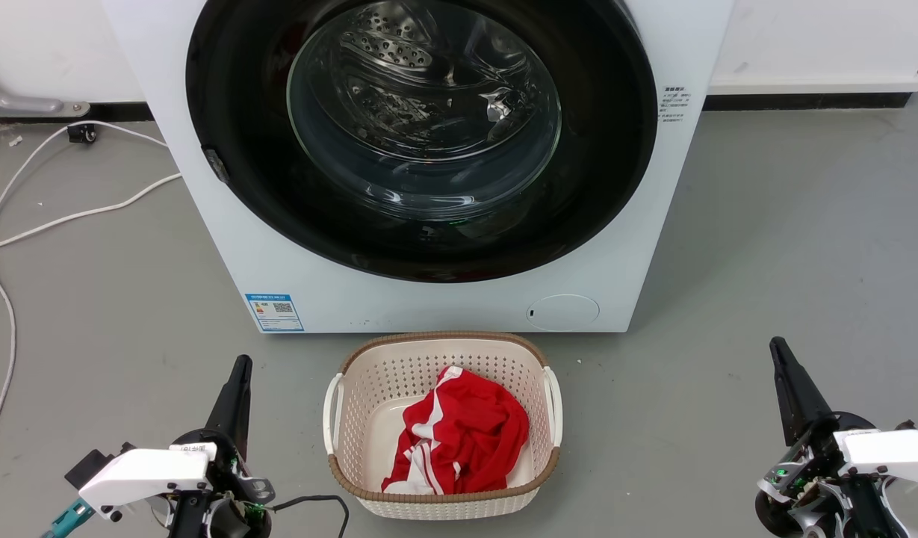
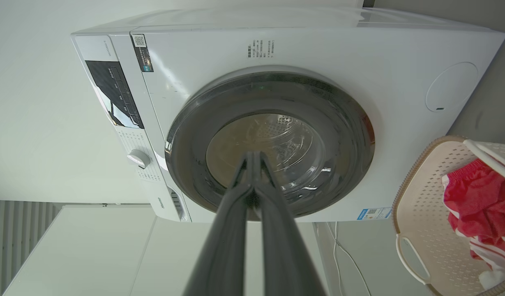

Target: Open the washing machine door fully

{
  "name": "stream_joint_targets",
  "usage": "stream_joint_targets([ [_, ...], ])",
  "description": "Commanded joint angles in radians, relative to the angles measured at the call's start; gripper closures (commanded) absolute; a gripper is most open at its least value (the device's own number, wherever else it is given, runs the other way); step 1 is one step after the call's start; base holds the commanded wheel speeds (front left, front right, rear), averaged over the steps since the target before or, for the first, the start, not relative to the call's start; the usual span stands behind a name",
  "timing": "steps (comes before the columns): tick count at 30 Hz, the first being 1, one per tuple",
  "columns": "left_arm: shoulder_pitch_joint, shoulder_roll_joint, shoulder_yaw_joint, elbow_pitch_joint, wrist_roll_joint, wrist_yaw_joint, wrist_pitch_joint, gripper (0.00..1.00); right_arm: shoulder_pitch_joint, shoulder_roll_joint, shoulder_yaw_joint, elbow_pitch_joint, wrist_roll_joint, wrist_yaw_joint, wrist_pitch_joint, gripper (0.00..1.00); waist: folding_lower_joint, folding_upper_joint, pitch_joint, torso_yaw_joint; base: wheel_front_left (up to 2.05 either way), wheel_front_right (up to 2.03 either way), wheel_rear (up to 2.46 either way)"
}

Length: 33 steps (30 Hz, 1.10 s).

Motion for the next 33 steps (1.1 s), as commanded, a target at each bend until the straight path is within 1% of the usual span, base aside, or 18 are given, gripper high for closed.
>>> stream_joint_targets([
  [1,-0.008,-0.001,0.003,0.0,0.004,-0.003,0.004,1.0,-0.014,0.004,-0.001,0.001,-0.001,0.0,0.001,1.0,0.0,-0.0001,0.0,0.0,0.0,0.0,0.0],
  [8,-0.008,-0.001,0.003,0.0,0.005,-0.003,0.004,1.0,-0.014,0.004,-0.001,0.001,-0.001,0.0,0.002,1.0,0.0,-0.0001,0.0,0.0,0.0,0.0,0.0],
  [9,0.0,0.0,0.0,0.0,0.0,0.0,0.0,0.0,0.0,0.0,0.0,0.0,0.0,0.0,0.0,0.0,0.0,-0.0001,0.0,0.0,0.0,0.0,0.0],
  [11,0.008,-0.002,-0.004,0.012,0.0,0.001,-0.002,0.0,0.01,0.001,0.001,0.011,-0.001,0.0,-0.002,0.0,0.0,-0.0001,0.0,0.0,0.0,0.0,0.0],
  [17,0.003,-0.001,-0.041,-0.007,0.012,0.001,-0.034,0.0,0.029,0.001,0.008,-0.019,-0.019,0.0,-0.033,0.0,0.0,-0.0001,0.001,0.001,0.0,0.0,0.0],
  [22,0.002,-0.001,-0.053,-0.032,0.056,0.0,-0.058,0.0,0.045,-0.001,0.009,-0.04,-0.069,0.0,-0.058,0.0,0.0,-0.0001,0.001,0.002,0.0,0.0,0.0],
  [26,0.0,-0.001,-0.058,-0.056,0.127,0.0,-0.077,0.0,0.053,0.0,0.003,-0.061,-0.14,0.0,-0.076,0.0,0.0,-0.0001,0.002,0.004,0.0,0.0,0.0],
  [31,-0.001,-0.001,-0.059,-0.086,0.265,0.001,-0.098,0.0,0.063,0.0,0.003,-0.098,-0.272,0.0,-0.099,0.0,0.0,-0.0001,0.004,0.004,0.0,0.0,0.0],
  [32,-0.001,-0.001,-0.059,-0.086,0.265,0.001,-0.098,0.0,0.063,0.0,0.003,-0.098,-0.272,0.0,-0.099,0.0,0.0,-0.0001,0.004,0.004,0.0,0.0,0.0],
  [33,-0.001,-0.001,-0.061,-0.091,0.289,0.004,-0.103,0.0,0.065,0.0,0.004,-0.106,-0.301,0.0,-0.103,0.0,0.0,-0.0001,0.004,0.004,0.0,0.0,0.0],
])
